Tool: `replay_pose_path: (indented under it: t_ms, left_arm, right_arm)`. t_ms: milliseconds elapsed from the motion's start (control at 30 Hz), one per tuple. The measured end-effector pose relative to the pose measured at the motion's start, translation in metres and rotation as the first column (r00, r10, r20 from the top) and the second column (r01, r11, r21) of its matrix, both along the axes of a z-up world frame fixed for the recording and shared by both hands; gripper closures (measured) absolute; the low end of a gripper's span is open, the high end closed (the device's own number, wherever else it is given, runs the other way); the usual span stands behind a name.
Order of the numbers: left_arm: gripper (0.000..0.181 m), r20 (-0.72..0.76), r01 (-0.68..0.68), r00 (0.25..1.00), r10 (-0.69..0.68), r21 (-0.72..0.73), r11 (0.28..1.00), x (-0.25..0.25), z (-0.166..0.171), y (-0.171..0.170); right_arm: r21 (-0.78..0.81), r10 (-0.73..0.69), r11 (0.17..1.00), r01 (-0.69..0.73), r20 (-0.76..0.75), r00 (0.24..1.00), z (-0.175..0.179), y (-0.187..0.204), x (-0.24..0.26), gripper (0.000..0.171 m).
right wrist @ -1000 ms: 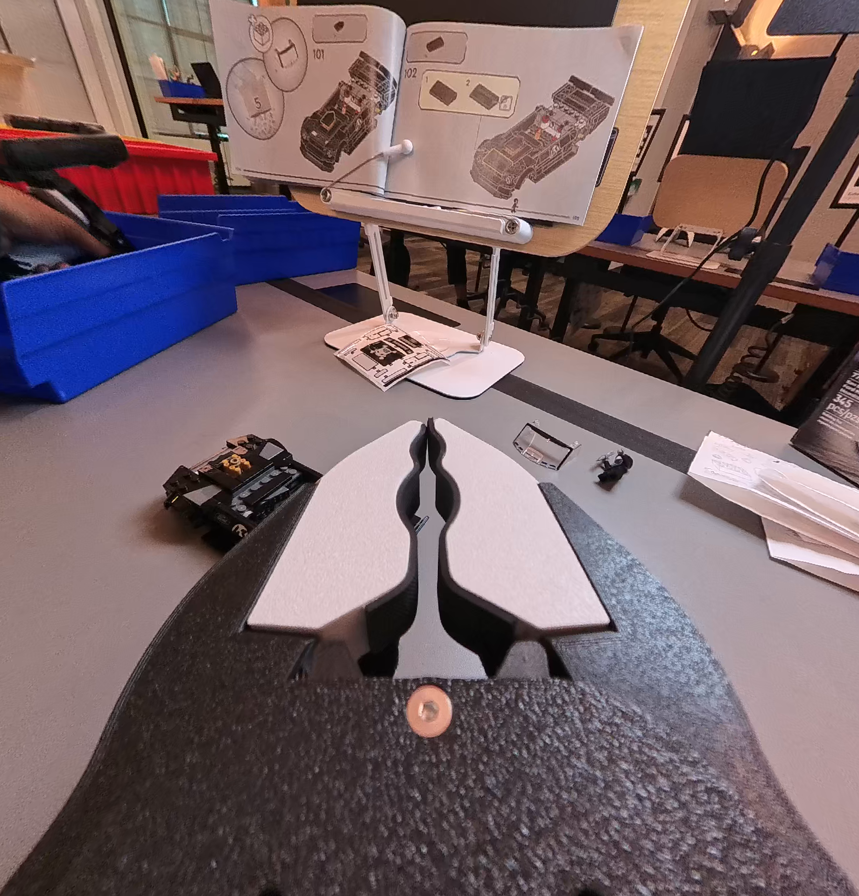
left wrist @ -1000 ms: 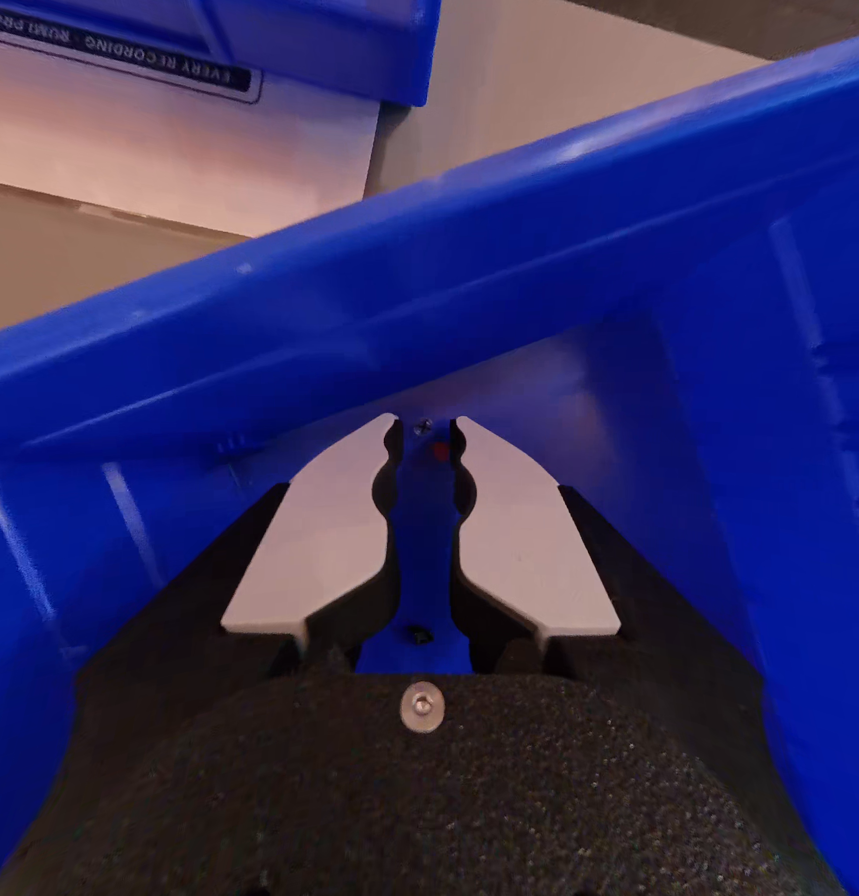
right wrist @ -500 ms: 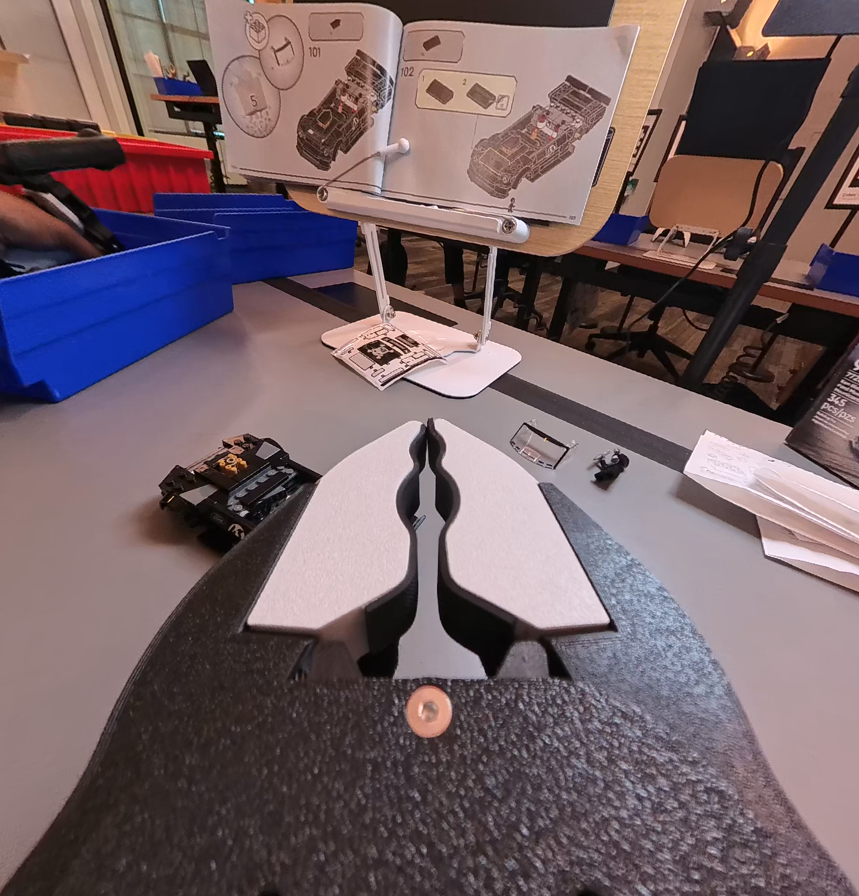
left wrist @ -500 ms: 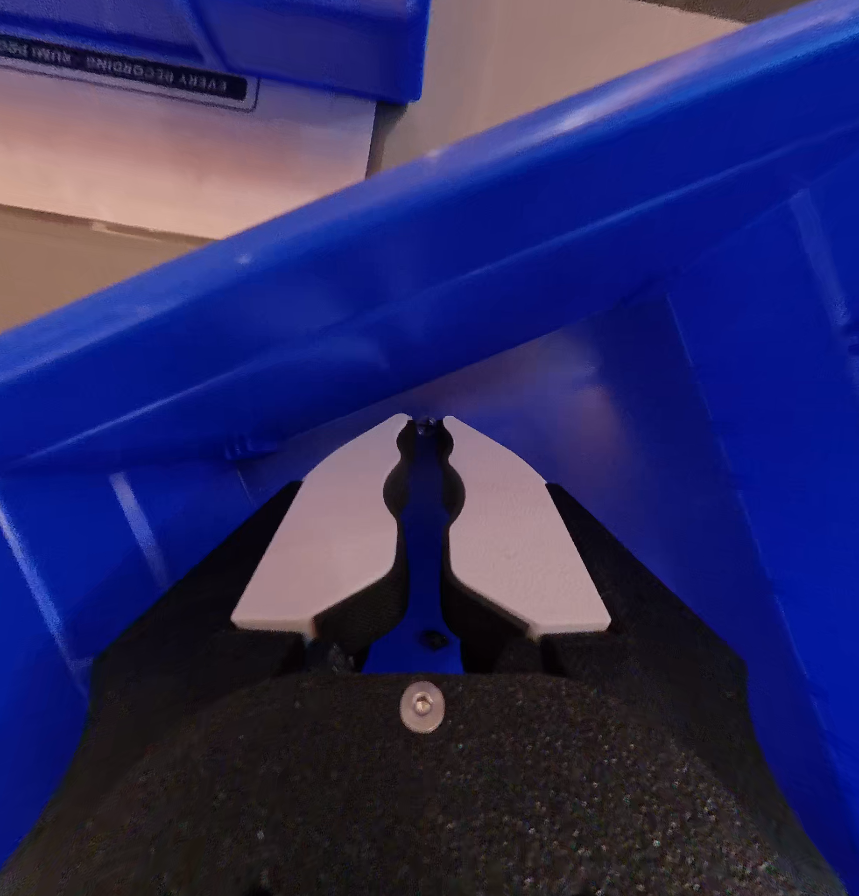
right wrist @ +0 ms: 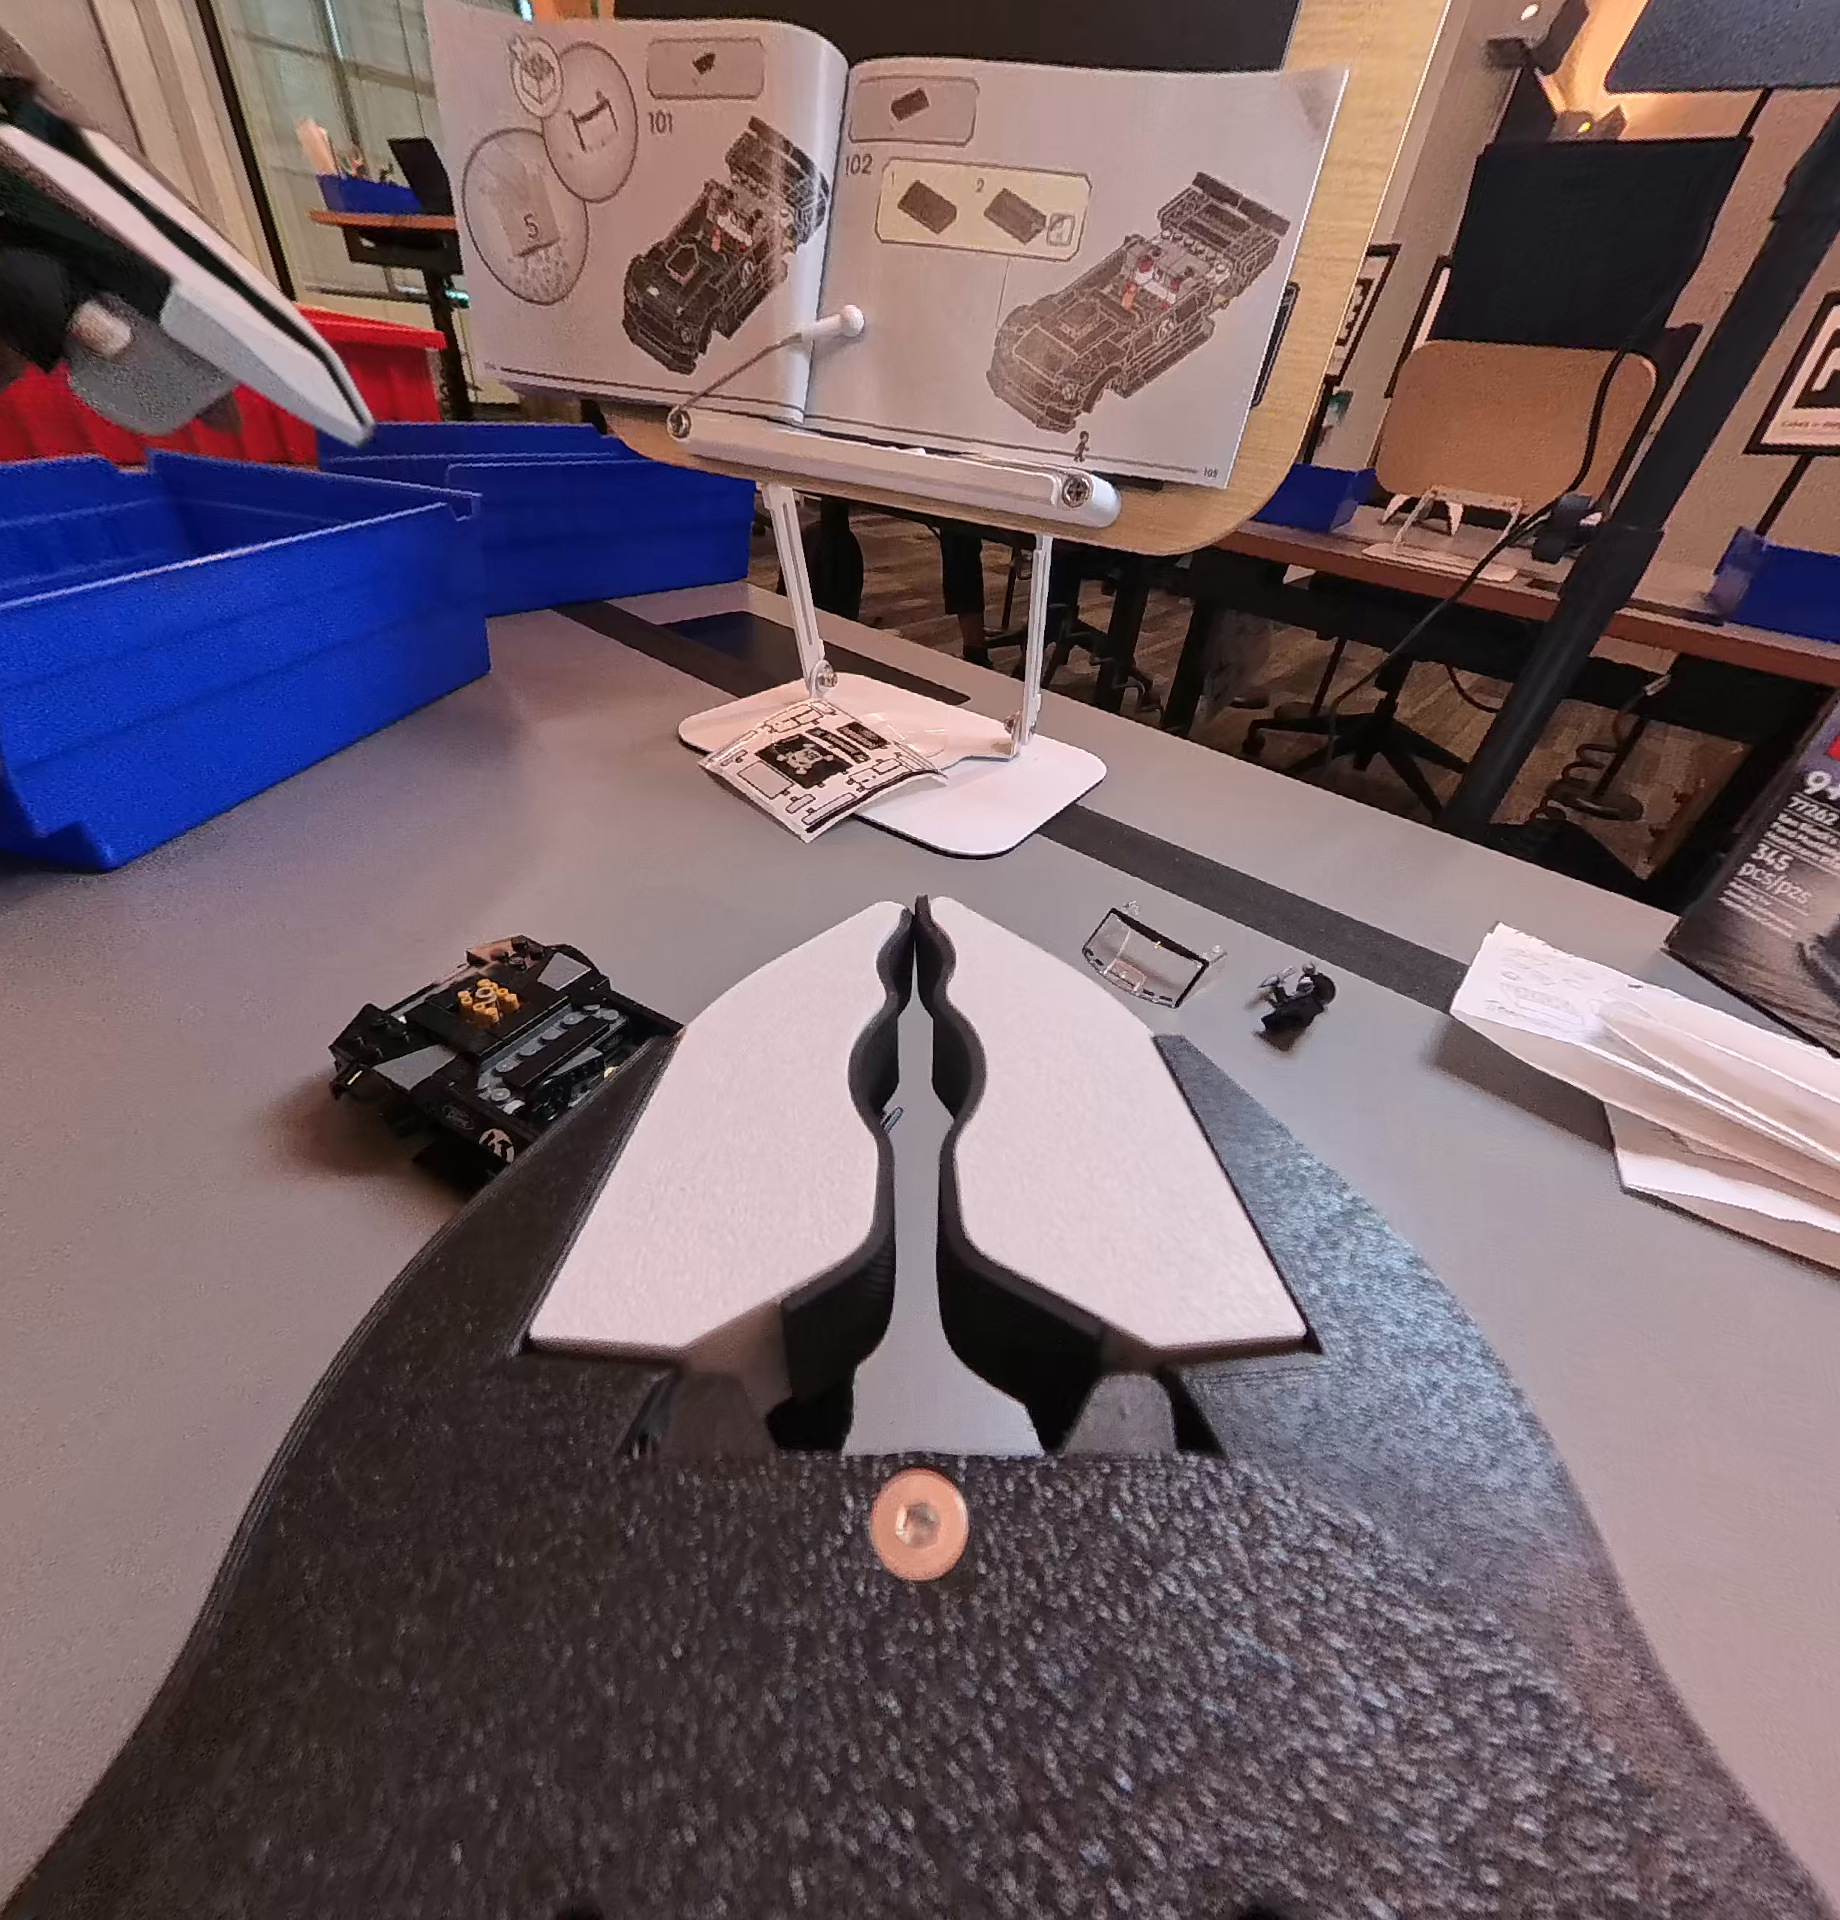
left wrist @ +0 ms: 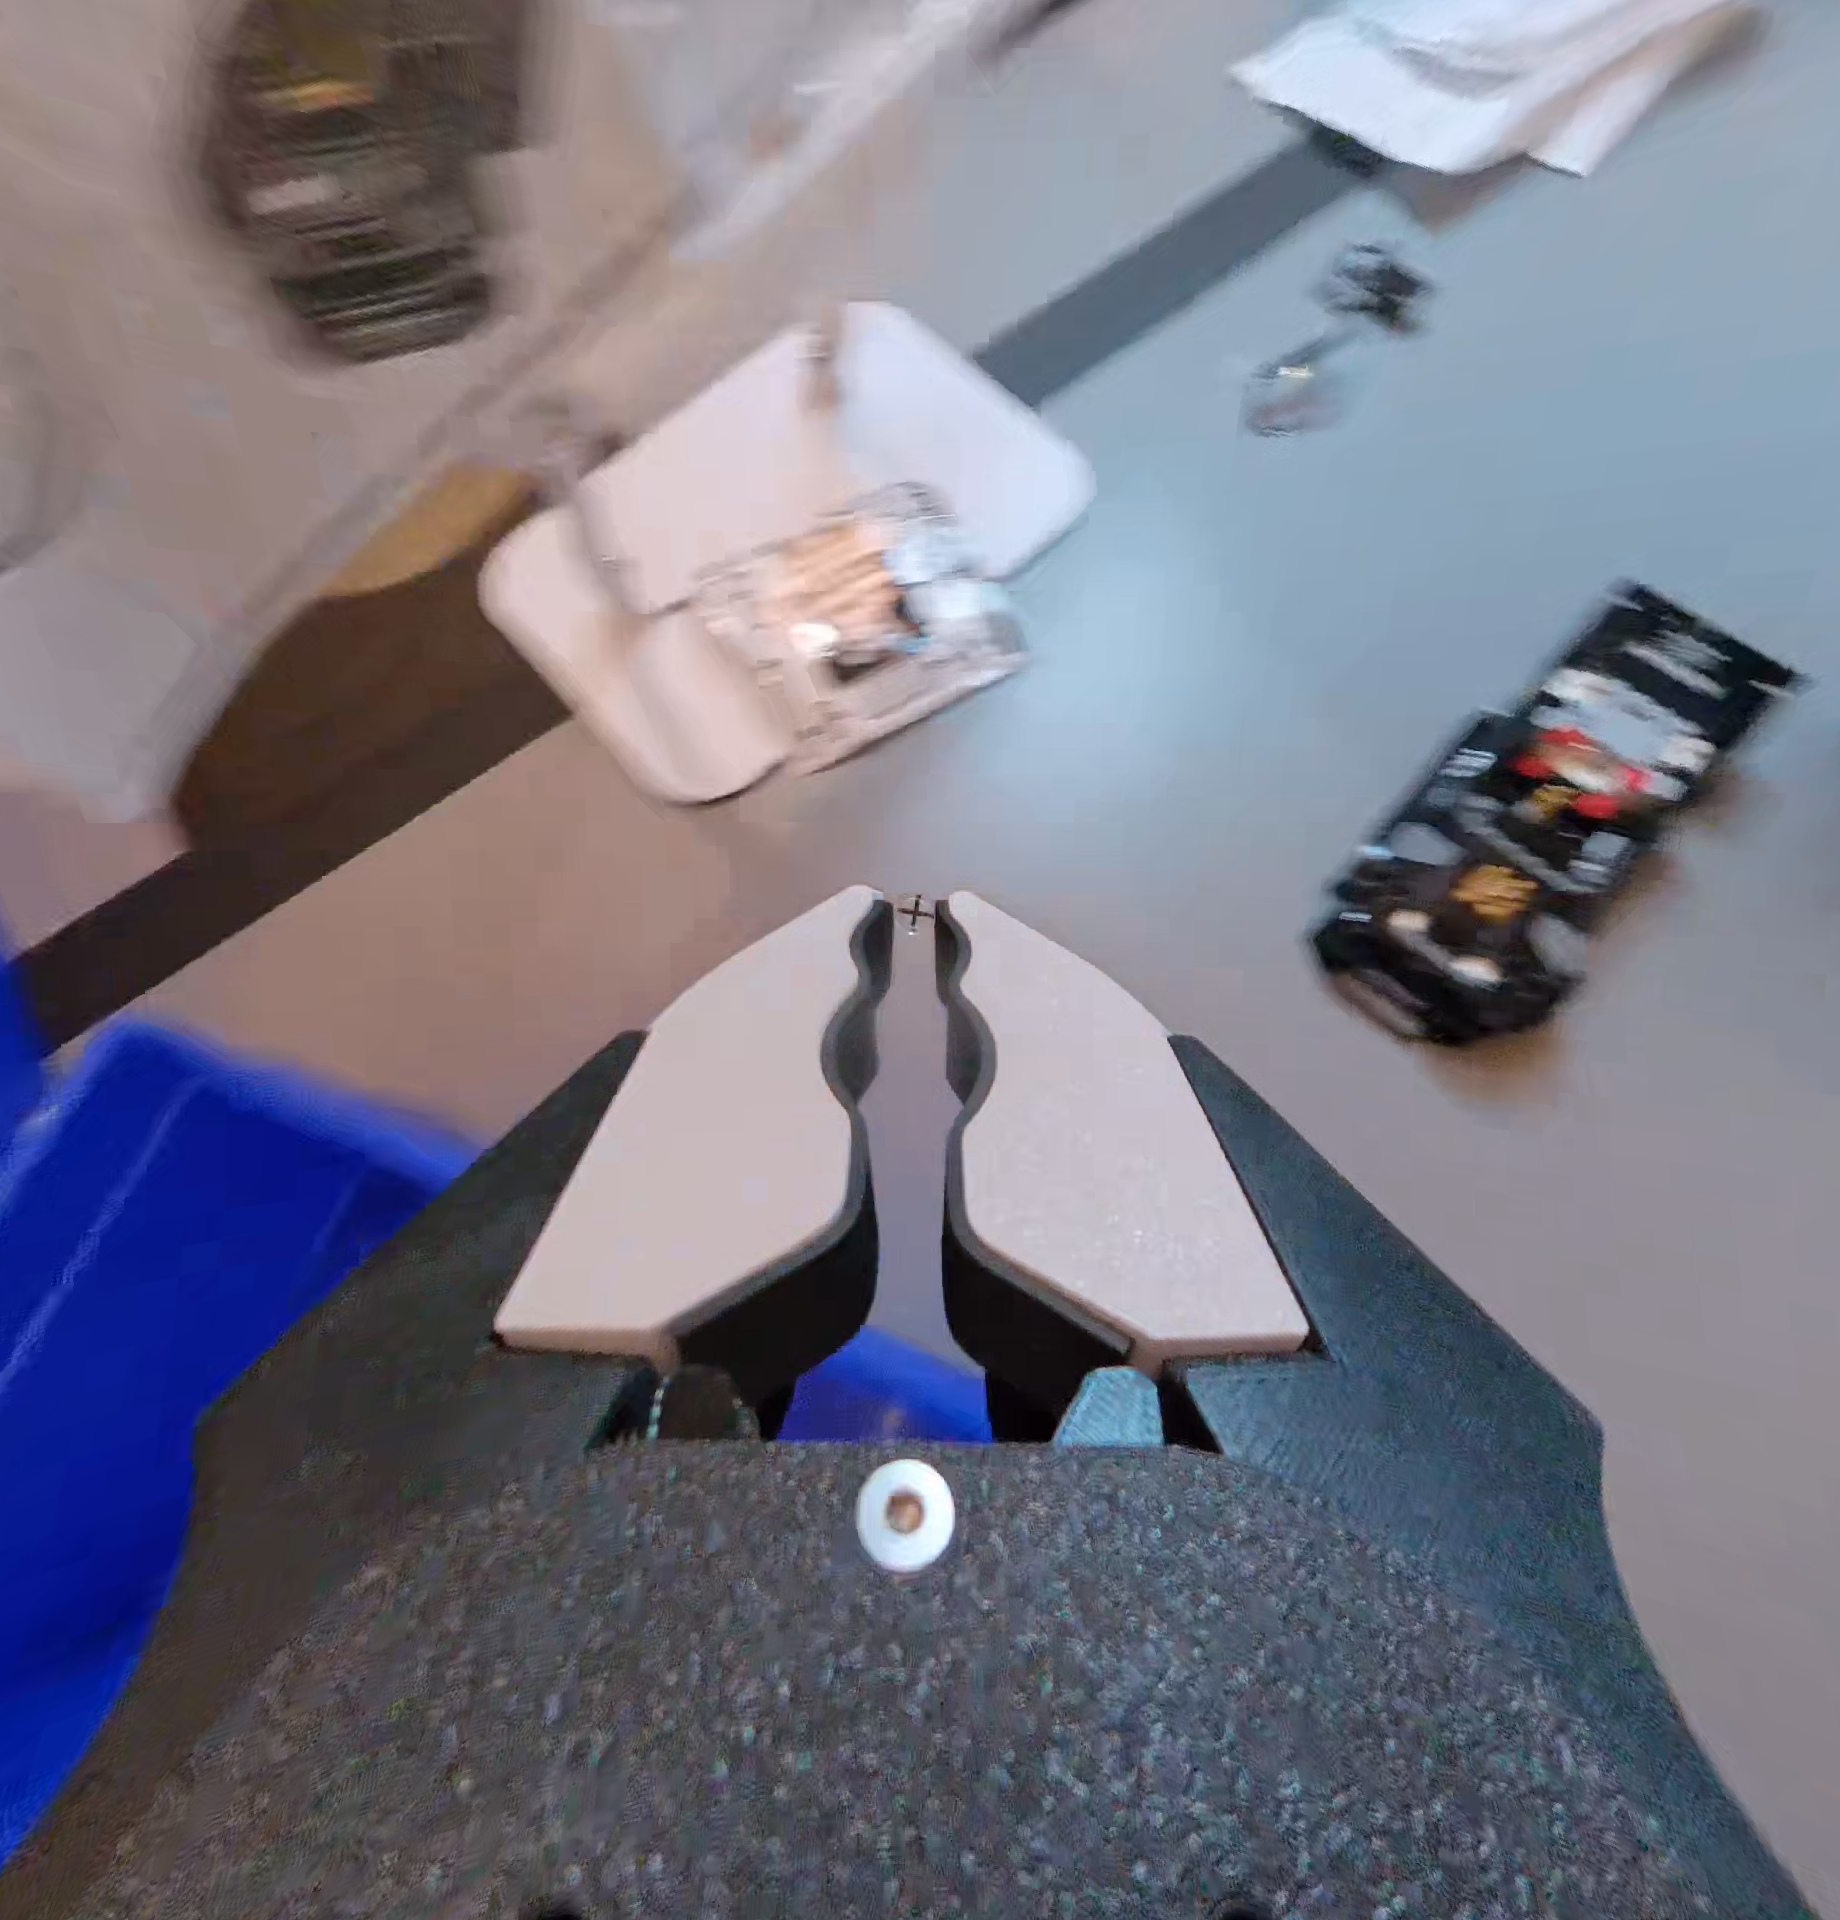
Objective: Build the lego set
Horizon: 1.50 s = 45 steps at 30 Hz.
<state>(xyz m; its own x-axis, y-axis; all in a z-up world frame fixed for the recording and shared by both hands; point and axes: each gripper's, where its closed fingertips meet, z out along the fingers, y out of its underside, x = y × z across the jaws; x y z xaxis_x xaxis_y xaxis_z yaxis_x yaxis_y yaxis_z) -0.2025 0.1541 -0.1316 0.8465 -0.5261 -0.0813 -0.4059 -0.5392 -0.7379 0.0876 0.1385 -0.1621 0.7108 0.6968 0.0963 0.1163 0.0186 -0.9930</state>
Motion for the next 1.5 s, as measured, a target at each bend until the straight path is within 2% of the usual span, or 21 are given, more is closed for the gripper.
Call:
replay_pose_path:
  t_ms: [100,200,300,367,567,667,800,933,1033,1100,1200,1267,1333,1400,1433,1500]
  left_arm:
    - [0.174,-0.046,0.196,0.979,-0.198,-0.034,0.980,0.084,-0.021,-0.022]
    - [0.174,-0.048,0.375,0.924,-0.380,-0.089,0.923,0.155,-0.050,-0.052]
    - [0.174,0.046,0.534,0.845,-0.534,-0.142,0.833,0.208,-0.075,-0.093]
    - [0.174,0.053,0.587,0.807,-0.588,-0.174,0.791,0.228,-0.097,-0.112]
    - [0.174,-0.008,0.614,0.766,-0.643,-0.288,0.735,0.245,-0.150,-0.132]
    - [0.168,-0.033,0.628,0.748,-0.663,-0.289,0.722,0.243,-0.152,-0.134]
    - [0.144,-0.046,0.658,0.713,-0.700,-0.301,0.690,0.237,-0.152,-0.145]
    - [0.135,-0.020,0.661,0.715,-0.699,-0.306,0.685,0.228,-0.151,-0.154]
    - [0.134,-0.044,0.625,0.745,-0.666,-0.306,0.718,0.212,-0.148,-0.153]
    - [0.139,-0.022,0.610,0.775,-0.631,-0.236,0.757,0.202,-0.128,-0.149]
    - [0.144,0.013,0.514,0.858,-0.513,-0.037,0.857,0.167,-0.066,-0.131]
    - [0.153,-0.004,0.344,0.938,-0.347,0.134,0.929,0.111,-0.011,-0.104]
    - [0.166,-0.022,0.141,0.990,-0.140,0.255,0.956,0.037,0.037,-0.081]
    - [0.168,-0.103,-0.010,0.994,0.035,0.237,0.972,-0.041,0.051,-0.065]
    - [0.167,-0.163,-0.066,0.982,0.093,0.161,0.985,-0.077,0.042,-0.061]
    - [0.163,-0.240,-0.137,0.964,0.118,-0.062,0.989,-0.131,0.005,-0.059]
  right_arm:
    - [0.018,-0.010,1.000,0.010,0.006,1.000,0.003,0.000,0.002,0.171]
    - [0.045,-0.028,0.999,0.027,0.020,0.999,0.007,0.002,0.007,0.171]
    - [0.069,-0.053,0.996,0.051,0.031,0.998,0.010,0.005,0.015,0.171]
    - [0.071,-0.073,0.995,0.072,0.010,0.997,0.014,0.008,0.022,0.171]
    - [0.053,-0.095,0.994,0.096,-0.030,0.995,0.016,0.012,0.030,0.170]
    - [0.063,-0.090,0.994,0.091,-0.013,0.996,0.015,0.011,0.027,0.170]
    - [0.059,-0.079,0.995,0.079,-0.002,0.997,0.012,0.010,0.023,0.170]
    - [0.057,-0.073,0.996,0.073,0.003,0.997,0.011,0.009,0.021,0.170]
    - [0.054,-0.066,0.996,0.066,0.008,0.998,0.010,0.008,0.020,0.170]
    - [0.055,-0.064,0.996,0.063,0.013,0.998,0.009,0.008,0.019,0.170]
    - [0.055,-0.068,0.996,0.067,0.014,0.998,0.008,0.008,0.019,0.170]
    - [0.042,-0.066,0.997,0.066,0.008,0.998,0.006,0.009,0.019,0.170]
    - [0.021,-0.058,0.998,0.058,0.001,0.998,0.003,0.010,0.017,0.170]
    - [0.009,-0.050,0.999,0.050,-0.002,0.999,0.001,0.009,0.015,0.170]
    - [0.009,-0.048,0.999,0.048,0.000,0.999,0.001,0.009,0.015,0.170]
    - [0.016,-0.046,0.999,0.046,0.005,0.999,0.002,0.008,0.014,0.171]
